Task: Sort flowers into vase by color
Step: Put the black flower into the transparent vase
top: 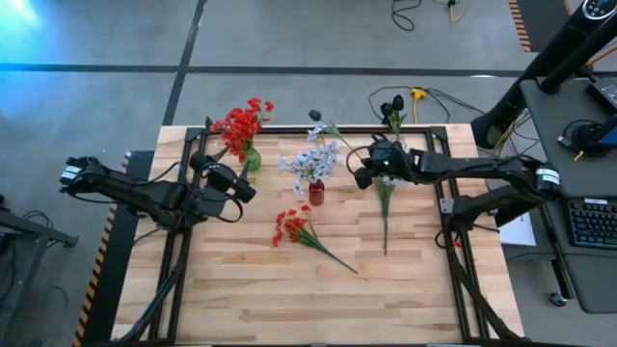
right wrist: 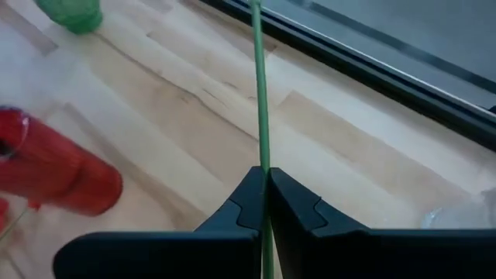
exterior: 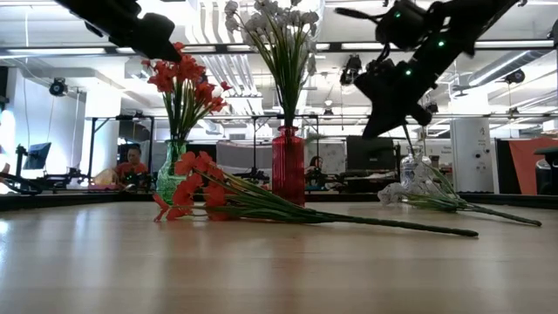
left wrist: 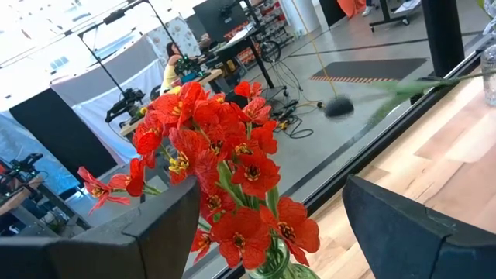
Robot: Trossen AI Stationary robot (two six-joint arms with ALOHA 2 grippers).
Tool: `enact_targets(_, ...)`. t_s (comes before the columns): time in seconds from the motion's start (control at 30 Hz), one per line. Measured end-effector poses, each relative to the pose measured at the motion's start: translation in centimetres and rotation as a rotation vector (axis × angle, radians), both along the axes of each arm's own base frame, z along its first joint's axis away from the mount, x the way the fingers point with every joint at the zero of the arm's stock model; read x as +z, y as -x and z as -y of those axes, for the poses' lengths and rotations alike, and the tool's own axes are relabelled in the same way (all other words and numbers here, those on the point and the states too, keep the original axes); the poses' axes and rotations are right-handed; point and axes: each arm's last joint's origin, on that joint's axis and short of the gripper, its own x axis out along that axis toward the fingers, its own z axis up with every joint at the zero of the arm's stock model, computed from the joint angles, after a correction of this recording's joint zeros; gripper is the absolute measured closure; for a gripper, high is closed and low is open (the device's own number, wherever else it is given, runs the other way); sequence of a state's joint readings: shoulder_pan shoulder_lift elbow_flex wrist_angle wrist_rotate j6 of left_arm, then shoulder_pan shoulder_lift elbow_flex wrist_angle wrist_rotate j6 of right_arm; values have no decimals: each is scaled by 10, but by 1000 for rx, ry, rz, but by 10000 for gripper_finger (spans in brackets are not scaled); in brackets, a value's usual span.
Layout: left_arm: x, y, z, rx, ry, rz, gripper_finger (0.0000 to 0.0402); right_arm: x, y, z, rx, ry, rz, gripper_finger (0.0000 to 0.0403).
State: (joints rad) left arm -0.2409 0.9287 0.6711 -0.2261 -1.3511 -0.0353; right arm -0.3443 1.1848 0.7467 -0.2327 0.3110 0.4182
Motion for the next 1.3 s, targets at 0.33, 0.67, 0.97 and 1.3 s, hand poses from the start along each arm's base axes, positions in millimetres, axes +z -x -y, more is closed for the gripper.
enact_targets(0.33,4,-3,1,-41,21,36,108,-8,26,-36,-17,20,73,394)
enact_targets(0.67,21,-14,8,-297,65,137,108,-9,38,-67,-9,149,305,394)
enact_targets(0.97,42,-19,32,-788,169,225,108,5,33,-82,37,318,426,394)
enact_targets(1.3,52,-34,64,-956,102,303,108,39,30,-96,89,521,492,394)
